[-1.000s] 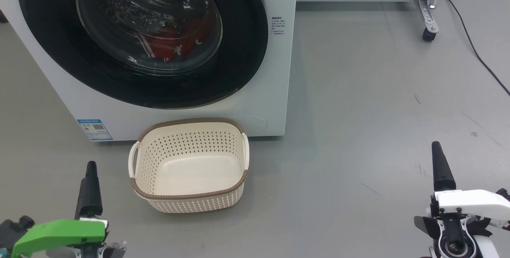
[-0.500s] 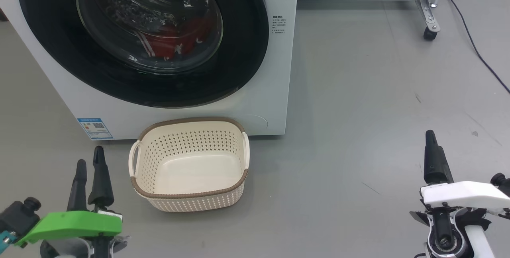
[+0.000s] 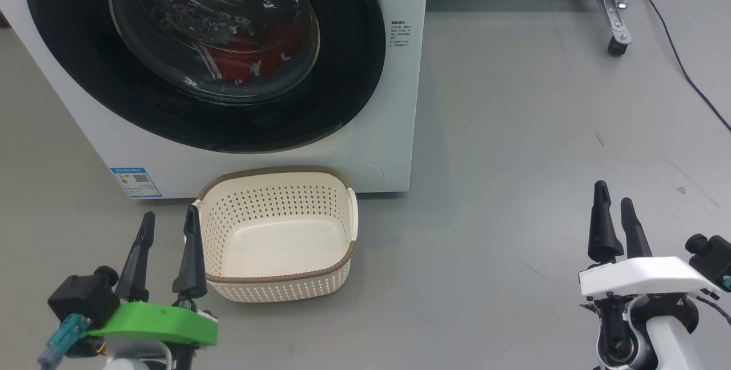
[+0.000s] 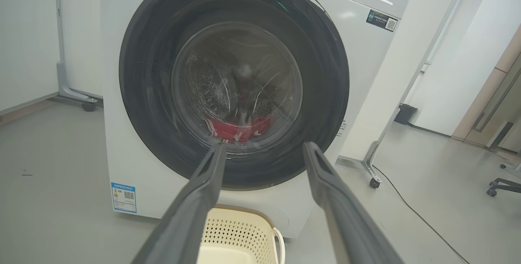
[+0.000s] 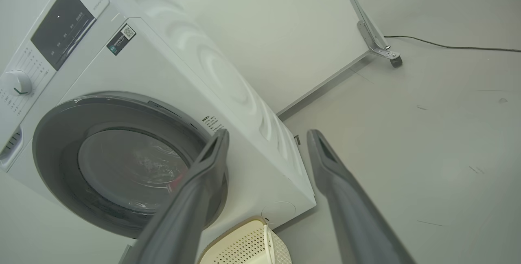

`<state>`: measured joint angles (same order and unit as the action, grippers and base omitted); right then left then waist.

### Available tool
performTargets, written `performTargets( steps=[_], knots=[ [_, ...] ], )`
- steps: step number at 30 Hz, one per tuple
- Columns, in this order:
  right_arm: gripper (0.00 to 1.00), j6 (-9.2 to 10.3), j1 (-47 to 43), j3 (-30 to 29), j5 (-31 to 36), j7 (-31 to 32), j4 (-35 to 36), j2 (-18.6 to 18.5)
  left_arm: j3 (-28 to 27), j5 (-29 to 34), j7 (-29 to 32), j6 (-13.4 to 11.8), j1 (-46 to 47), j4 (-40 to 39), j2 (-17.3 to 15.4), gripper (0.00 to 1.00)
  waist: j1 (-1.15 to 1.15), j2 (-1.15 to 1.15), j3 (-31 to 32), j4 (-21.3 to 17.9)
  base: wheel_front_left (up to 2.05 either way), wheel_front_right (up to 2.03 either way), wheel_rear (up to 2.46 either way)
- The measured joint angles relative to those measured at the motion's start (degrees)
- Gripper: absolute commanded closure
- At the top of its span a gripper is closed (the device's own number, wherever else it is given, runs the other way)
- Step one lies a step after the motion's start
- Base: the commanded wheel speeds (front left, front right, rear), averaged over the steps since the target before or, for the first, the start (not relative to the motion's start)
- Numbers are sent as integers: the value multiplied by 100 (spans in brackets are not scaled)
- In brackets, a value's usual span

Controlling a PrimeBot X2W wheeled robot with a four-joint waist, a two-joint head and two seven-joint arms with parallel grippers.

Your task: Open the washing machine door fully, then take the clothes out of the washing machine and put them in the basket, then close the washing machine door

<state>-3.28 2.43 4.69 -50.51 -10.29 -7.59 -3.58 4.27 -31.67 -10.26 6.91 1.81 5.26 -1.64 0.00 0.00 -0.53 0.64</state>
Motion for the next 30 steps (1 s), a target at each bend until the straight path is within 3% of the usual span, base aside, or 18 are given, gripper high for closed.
performTargets(
  steps=[9,20,30],
  knots=[
    [0,181,40,388,955,-169,-157,-233,215,1201,-182,-38,-1,-51,-32,0,0,0,-21,4,0,0,0],
    [0,407,143,856,2129,-368,-337,-403,542,2833,-404,-364,-14,169,-143,0,0,0,-62,11,0,0,0],
    [0,597,211,970,2366,-391,-656,-404,474,2872,-419,-721,-96,650,-120,0,0,0,-77,-3,0,0,0]
  ],
)
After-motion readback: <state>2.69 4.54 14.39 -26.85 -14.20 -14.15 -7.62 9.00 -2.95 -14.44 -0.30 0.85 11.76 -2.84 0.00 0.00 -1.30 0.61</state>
